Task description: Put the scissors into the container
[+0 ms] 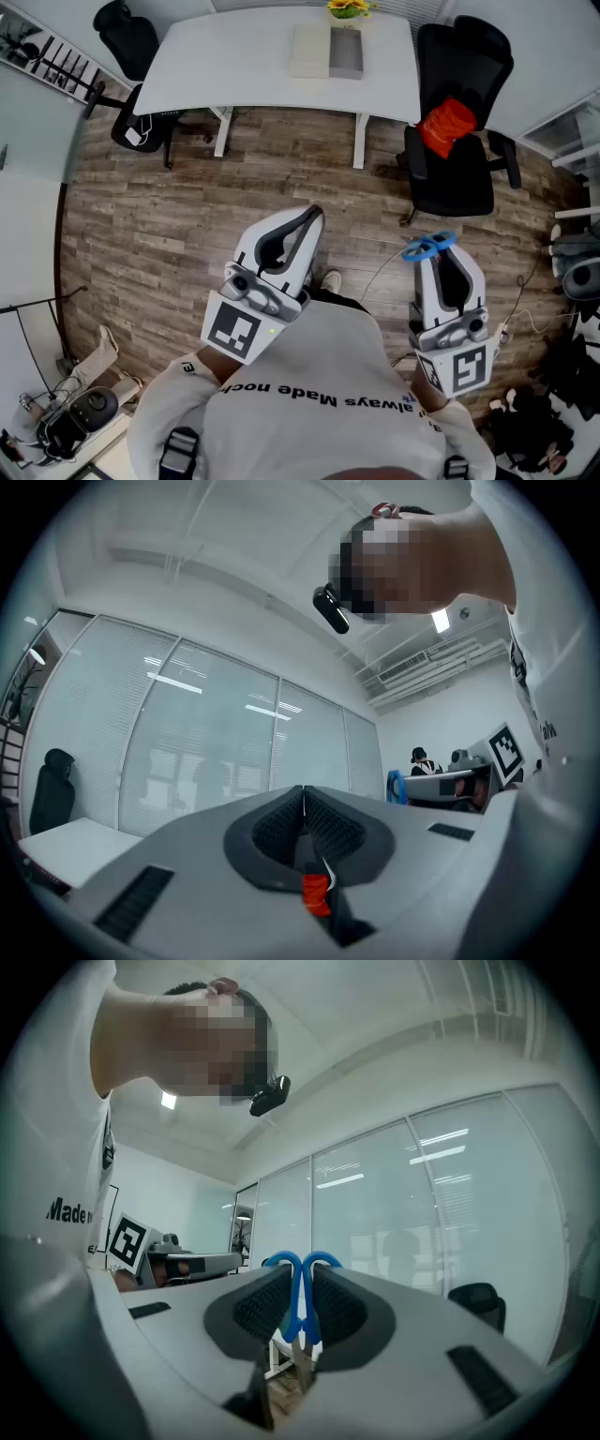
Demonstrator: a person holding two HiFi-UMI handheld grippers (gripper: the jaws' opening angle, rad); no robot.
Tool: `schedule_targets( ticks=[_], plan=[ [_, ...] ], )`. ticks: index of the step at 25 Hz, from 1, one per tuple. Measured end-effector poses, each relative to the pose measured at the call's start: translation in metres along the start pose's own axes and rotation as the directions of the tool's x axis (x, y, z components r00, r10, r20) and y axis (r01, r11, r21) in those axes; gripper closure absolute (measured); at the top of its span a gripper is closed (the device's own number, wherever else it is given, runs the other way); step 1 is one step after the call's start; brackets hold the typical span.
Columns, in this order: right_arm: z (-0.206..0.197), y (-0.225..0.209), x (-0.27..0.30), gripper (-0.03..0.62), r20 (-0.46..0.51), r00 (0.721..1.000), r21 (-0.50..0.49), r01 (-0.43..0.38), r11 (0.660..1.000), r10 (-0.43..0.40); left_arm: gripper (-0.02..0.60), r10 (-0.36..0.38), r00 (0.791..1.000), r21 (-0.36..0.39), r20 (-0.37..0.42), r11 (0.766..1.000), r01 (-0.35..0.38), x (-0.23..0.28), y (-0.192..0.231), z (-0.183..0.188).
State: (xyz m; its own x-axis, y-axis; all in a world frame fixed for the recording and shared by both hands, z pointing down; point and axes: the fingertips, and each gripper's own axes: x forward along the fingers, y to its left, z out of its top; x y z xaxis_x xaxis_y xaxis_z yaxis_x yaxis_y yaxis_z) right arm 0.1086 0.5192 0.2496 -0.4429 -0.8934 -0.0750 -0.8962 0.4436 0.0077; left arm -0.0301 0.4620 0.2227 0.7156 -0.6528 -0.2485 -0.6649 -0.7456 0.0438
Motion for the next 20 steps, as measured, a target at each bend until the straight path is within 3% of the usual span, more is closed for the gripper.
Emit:
schedule_targets(
  ticks=[8,20],
  plan=[
    [0.013,0.011,-0.029,0.514,0.034,0.999,-0.018,0.0,1.0,0.001,0.56,-0.005,1.0,0.013,0.014,1.0,0.004,-0.021,-0.028,0.011],
    [0.016,0.003,-0.01,0.514,0.036,0.999,-0.029,-0.023,0.999,0.024,0.56,0.02,0.999,0.028,0.032,0.999,-0.021,-0.013,-0.014,0.014]
  ],
)
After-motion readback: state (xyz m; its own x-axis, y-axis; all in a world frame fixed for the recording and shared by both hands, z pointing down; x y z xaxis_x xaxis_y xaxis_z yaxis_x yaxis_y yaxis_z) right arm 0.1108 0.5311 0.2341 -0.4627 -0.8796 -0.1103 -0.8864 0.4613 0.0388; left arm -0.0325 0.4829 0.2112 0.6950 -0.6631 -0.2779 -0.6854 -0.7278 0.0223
